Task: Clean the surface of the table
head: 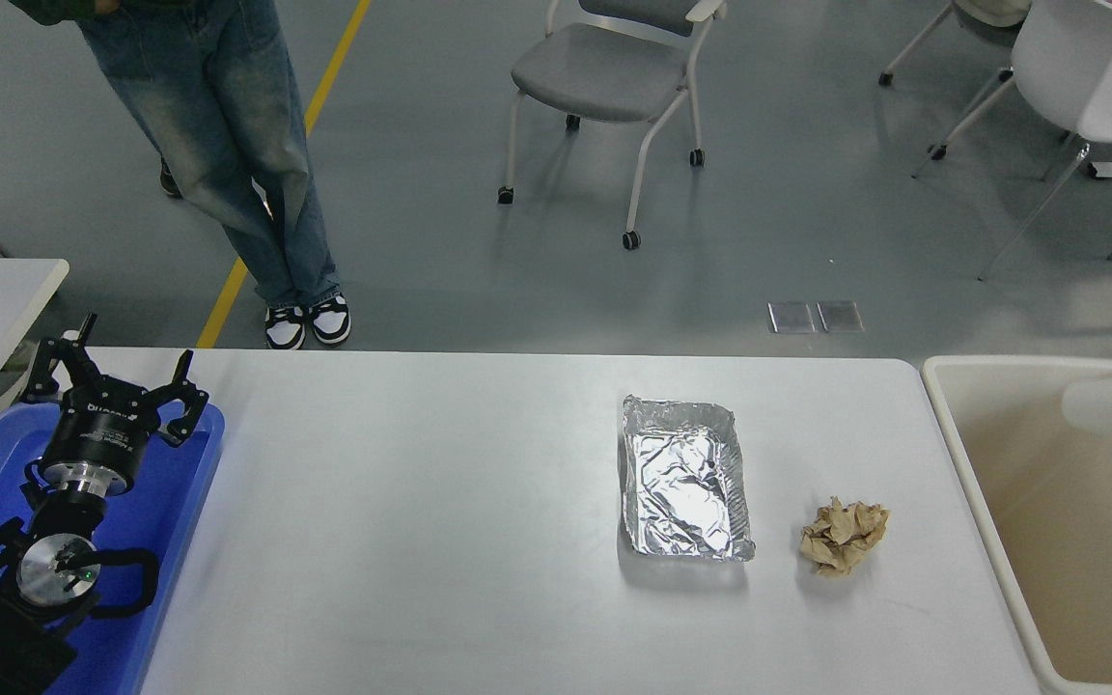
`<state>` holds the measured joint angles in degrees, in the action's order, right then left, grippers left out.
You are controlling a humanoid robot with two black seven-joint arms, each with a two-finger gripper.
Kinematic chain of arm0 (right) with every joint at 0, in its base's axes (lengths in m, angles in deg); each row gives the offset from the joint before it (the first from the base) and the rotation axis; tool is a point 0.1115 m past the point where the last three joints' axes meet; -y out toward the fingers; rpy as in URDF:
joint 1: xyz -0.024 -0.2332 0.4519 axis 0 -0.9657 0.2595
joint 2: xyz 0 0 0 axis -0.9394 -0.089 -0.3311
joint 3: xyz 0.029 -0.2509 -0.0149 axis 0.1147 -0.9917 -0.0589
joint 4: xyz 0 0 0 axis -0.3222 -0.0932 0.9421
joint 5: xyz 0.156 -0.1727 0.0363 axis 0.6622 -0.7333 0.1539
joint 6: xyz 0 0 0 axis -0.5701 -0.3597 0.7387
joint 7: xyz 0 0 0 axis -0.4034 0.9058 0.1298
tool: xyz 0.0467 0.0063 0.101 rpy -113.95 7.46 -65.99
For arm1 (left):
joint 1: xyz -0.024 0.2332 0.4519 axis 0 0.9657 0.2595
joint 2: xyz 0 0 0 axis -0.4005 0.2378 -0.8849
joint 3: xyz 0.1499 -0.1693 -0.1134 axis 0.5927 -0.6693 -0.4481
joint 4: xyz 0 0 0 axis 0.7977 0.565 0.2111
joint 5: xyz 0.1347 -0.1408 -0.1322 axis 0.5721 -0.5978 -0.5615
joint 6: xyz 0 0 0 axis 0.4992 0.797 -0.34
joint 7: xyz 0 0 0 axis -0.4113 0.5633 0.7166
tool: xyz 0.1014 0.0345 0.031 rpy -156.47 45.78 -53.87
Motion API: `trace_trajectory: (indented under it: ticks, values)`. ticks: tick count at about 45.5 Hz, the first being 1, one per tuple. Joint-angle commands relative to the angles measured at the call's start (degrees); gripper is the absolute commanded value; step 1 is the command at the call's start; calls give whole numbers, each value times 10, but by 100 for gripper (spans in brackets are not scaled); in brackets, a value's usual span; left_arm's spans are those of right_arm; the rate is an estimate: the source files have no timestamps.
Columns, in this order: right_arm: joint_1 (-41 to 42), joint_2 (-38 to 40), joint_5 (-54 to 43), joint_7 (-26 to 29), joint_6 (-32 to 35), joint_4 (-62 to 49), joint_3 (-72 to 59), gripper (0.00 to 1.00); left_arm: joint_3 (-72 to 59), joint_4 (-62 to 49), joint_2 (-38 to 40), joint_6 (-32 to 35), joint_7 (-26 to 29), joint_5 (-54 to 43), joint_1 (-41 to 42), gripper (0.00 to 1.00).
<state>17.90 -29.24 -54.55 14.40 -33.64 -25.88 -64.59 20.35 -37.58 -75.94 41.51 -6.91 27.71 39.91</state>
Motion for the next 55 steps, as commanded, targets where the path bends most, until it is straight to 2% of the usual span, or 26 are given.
trace_trajectory:
  ticks: [1,14,27,55]
  values:
    - [-14,-73,1,-1,-77,-62,-27,0,0,0,0,0,0,0,0,100]
    - [-27,-127,10,1,-194,-100,-77,0,0,0,0,0,0,0,0,100]
    - [-32,-149,20,8,-292,-110,-81,0,0,0,0,0,-1,0,0,100]
    - [-33,-156,23,12,-299,-110,-92,0,0,0,0,0,-1,0,-1,100]
